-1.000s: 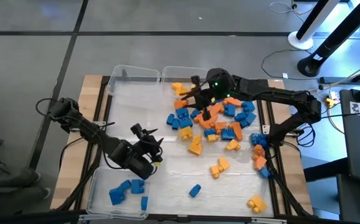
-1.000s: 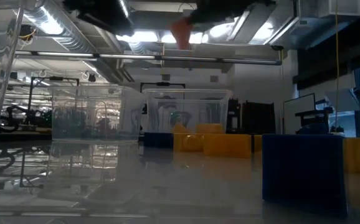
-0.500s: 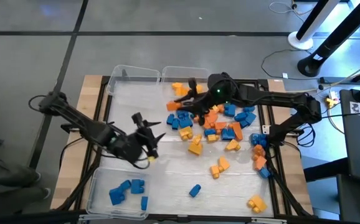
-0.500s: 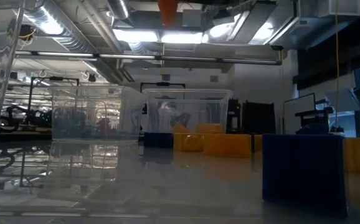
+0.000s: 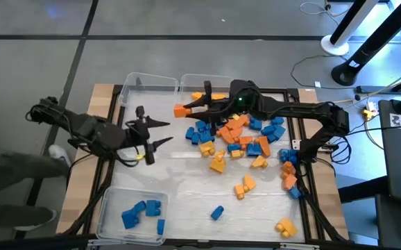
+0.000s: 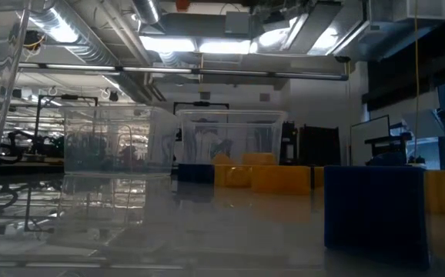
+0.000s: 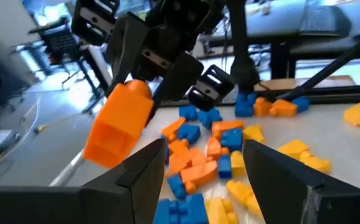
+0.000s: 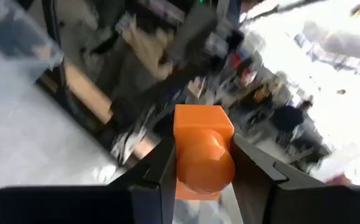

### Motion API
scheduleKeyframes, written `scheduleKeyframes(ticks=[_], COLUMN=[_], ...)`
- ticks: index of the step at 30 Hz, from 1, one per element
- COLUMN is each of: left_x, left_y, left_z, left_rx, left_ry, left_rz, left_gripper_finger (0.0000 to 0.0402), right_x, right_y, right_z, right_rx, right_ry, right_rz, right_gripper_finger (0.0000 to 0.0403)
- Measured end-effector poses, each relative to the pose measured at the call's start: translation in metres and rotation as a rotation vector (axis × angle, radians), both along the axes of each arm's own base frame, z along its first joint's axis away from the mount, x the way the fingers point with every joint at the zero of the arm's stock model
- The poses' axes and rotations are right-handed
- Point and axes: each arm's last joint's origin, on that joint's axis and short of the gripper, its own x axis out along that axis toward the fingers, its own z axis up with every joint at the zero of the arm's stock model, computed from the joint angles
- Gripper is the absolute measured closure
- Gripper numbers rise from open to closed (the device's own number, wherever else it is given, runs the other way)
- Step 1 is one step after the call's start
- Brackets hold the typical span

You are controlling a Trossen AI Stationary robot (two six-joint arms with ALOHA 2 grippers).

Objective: Sort blocks
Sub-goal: Put the orange game piece into the top left transparent bin

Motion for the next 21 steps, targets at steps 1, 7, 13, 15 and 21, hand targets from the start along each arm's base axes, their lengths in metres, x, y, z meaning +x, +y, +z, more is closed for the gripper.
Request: scheduleKeyframes(ticks=[1, 7, 13, 15, 21], left_x=[-0.002, -0.002, 0.0, 0.001, 0.007], left_y=[0.003, 0.011, 0.009, 0.009, 0.007], left_z=[0.003, 0.014, 0.015, 0.014, 0.01], left_rx=[0.008, 0.068, 0.095, 0.074, 0.119], left_ry=[-0.009, -0.069, -0.075, -0.079, -0.043], left_rz=[-0.014, -0.007, -0.015, -0.009, -0.018], left_gripper_finger=[0.0194, 0.0194, 0.0194, 0.0194, 0.0194], right_x=[0.0, 0.0, 0.0, 0.0, -0.001], right_y=[0.0, 0.001, 0.002, 0.002, 0.003], right_z=[0.002, 0.006, 0.007, 0.008, 0.009], right_rx=[-0.004, 0.002, 0.002, 0.001, -0.001], right_ry=[-0.02, -0.062, -0.071, -0.077, -0.086], right_rz=[0.013, 0.039, 0.045, 0.046, 0.078], right_gripper_finger=[0.0281, 0.0281, 0.0281, 0.0281, 0.0281])
